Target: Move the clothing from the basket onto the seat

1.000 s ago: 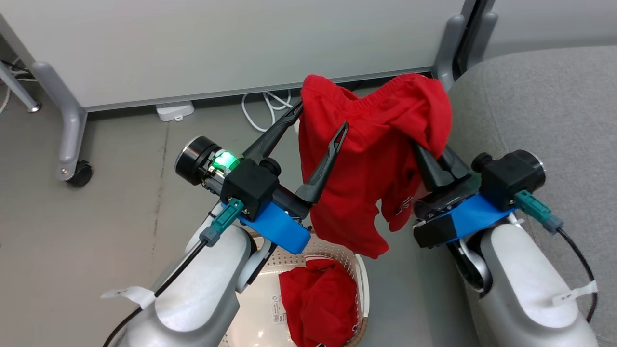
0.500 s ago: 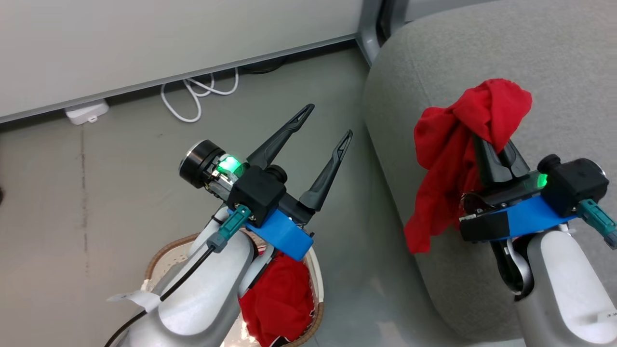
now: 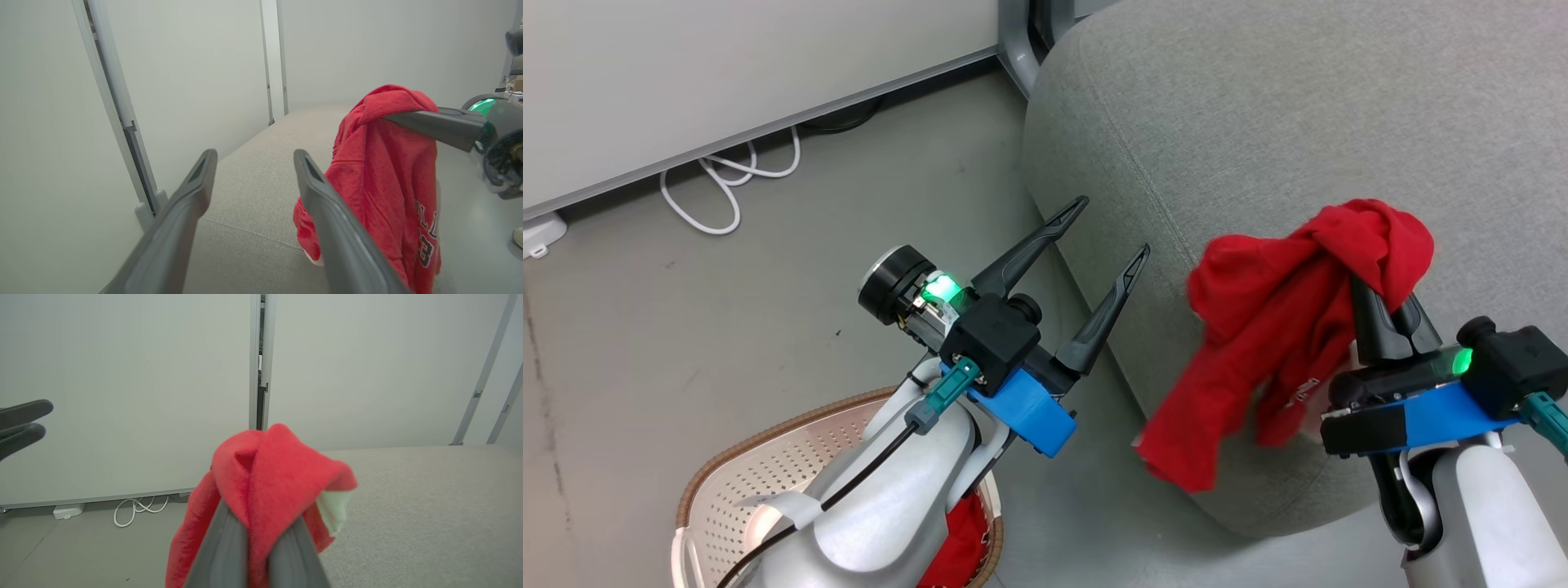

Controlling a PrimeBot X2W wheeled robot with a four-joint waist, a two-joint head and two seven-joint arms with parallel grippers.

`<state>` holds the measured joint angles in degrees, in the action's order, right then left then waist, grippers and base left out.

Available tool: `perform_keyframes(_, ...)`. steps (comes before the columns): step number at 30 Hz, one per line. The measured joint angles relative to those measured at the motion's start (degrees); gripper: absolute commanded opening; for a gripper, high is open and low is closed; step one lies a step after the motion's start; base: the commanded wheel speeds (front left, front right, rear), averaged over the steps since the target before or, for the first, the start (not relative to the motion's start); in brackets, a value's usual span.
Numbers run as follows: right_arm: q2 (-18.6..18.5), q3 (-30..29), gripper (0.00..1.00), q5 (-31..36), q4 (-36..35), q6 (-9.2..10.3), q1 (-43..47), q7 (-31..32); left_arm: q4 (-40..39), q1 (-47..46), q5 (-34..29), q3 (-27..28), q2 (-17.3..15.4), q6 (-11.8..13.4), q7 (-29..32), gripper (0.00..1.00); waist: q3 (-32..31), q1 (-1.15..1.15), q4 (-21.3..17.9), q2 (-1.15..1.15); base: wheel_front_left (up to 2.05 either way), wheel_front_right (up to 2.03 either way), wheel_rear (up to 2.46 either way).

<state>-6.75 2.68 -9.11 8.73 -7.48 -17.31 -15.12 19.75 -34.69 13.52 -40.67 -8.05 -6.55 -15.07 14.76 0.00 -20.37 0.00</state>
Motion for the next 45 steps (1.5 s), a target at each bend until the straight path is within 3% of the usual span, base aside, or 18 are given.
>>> perform_keyframes(8, 0.66, -1.4, 0.0, 0.09, -2.72, 0.0, 0.12, 0.0, -0.08, -0.1, 0.09, 0.13, -0.15, 0.04, 0.0, 1.0, 0.62, 0.0, -0.68, 0.0, 0.0, 0.0, 0.0)
perform_keyframes(14, -0.16, -5.12, 0.0, -0.1, -5.36, 0.0, -7.01, -0.01, -1.13, -1.13, -0.03, 0.67, -1.31, 0.7, 0.37, 1.0, 3.01, 0.0, -0.29, 0.0, 0.0, 0.0, 0.0)
perform_keyframes(25, -9.96, -22.2, 0.0, -0.1, -6.71, 0.0, -33.37, -0.01, -8.59, -8.03, -3.11, 0.51, -4.91, 0.96, 5.36, 1.0, 16.17, 0.0, 1.72, 0.0, 0.0, 0.0, 0.0)
perform_keyframes(30, -15.75, -25.62, 0.0, -0.71, 0.42, 0.0, -40.61, -0.02, -11.72, -10.46, -4.0, 0.9, -6.43, 1.05, 7.17, 1.0, 23.08, 0.01, 2.72, 0.0, 0.0, 0.0, 0.0)
perform_keyframes(35, -17.38, -24.32, 0.0, 0.78, 11.14, 0.0, -42.63, 0.0, -13.12, -12.2, -4.95, 0.15, -6.83, 1.0, 7.92, 1.0, 29.19, 0.01, 3.82, 0.0, 0.0, 0.0, 0.0)
perform_keyframes(45, -13.47, -22.83, 0.0, 2.24, 27.6, -0.01, -40.83, 0.02, -12.82, -13.16, -4.94, -0.32, -7.01, 1.21, 7.03, 1.0, 33.73, 0.01, 6.66, 0.0, 0.0, 0.0, 0.0)
